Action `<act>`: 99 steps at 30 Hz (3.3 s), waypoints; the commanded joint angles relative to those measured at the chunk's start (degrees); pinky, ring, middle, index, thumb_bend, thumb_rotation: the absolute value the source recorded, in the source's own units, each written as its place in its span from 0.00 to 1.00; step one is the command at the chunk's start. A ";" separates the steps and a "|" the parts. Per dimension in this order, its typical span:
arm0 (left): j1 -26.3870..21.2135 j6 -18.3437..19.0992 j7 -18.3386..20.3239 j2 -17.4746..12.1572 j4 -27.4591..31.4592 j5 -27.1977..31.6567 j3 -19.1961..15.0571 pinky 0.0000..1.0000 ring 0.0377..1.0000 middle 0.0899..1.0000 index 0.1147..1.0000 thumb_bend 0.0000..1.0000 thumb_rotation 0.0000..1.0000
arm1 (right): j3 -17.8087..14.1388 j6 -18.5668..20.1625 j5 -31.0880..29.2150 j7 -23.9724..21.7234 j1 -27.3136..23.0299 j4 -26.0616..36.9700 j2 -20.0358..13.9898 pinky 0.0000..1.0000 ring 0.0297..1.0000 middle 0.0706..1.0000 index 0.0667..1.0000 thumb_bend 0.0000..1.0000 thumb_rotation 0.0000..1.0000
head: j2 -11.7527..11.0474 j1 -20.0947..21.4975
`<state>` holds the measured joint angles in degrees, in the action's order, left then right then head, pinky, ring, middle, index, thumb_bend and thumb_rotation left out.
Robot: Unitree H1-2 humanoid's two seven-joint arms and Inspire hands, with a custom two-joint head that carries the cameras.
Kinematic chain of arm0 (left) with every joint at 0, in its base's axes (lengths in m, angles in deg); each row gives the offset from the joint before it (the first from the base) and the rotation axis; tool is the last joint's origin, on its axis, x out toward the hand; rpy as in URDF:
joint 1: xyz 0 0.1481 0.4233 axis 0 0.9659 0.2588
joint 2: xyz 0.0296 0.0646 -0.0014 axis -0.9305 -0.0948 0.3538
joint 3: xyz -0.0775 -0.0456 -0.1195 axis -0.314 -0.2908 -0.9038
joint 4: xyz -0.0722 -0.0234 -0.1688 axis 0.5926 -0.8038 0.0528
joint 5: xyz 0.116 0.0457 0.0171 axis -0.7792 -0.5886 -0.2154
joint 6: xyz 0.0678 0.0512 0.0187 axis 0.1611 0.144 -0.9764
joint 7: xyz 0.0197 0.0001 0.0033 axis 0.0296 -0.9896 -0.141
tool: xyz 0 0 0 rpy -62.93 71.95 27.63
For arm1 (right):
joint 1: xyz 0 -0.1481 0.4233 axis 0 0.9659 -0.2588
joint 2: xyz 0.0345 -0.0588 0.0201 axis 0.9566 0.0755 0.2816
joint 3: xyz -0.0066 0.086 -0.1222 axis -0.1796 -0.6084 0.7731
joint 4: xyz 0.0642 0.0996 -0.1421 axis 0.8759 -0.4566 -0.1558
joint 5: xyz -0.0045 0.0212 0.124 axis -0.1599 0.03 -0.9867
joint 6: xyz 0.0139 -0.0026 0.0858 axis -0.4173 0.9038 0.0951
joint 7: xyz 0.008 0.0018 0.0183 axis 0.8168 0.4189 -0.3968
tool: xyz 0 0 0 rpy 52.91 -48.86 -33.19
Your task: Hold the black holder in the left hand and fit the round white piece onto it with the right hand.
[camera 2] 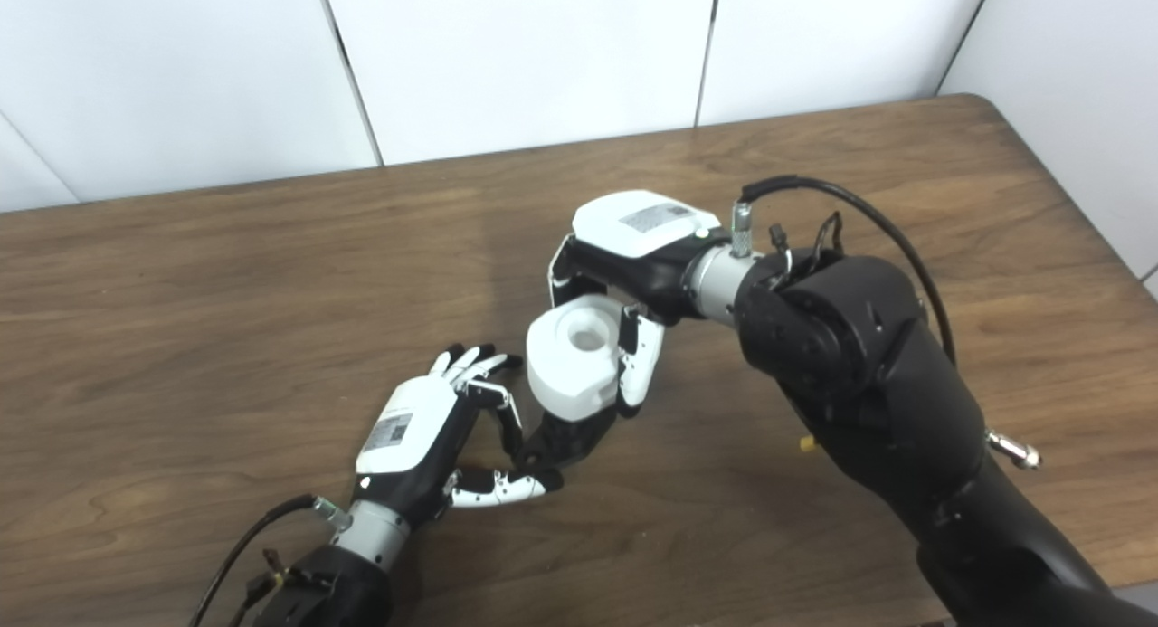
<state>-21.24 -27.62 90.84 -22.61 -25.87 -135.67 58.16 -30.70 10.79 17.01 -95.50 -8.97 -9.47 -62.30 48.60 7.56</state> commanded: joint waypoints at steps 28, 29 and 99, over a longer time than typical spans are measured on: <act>-1.07 1.73 3.74 0.73 -0.17 -2.34 1.62 1.00 0.94 0.85 0.42 0.51 0.06 | 1.88 0.21 -0.09 -6.08 0.00 1.06 -0.46 0.99 0.63 0.44 0.45 0.53 0.01 | 1.18 -0.10; -1.07 1.74 3.71 0.74 -0.19 -2.33 1.63 1.00 0.94 0.85 0.42 0.51 0.06 | 1.91 0.20 0.00 -6.07 0.08 1.05 -0.43 0.99 0.64 0.45 0.45 0.53 0.01 | 1.18 -0.10; -1.40 3.18 4.40 2.16 -0.03 -3.22 2.40 1.00 0.94 0.85 0.42 0.51 0.05 | 9.27 -0.40 3.53 -6.12 0.52 4.40 -2.35 1.00 0.90 0.79 0.81 1.00 0.42 | 1.75 -0.60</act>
<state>-22.18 -24.69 93.30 -21.36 -24.98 -137.94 59.14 -21.40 10.48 21.35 -95.51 -6.79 -6.42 -63.95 50.36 6.94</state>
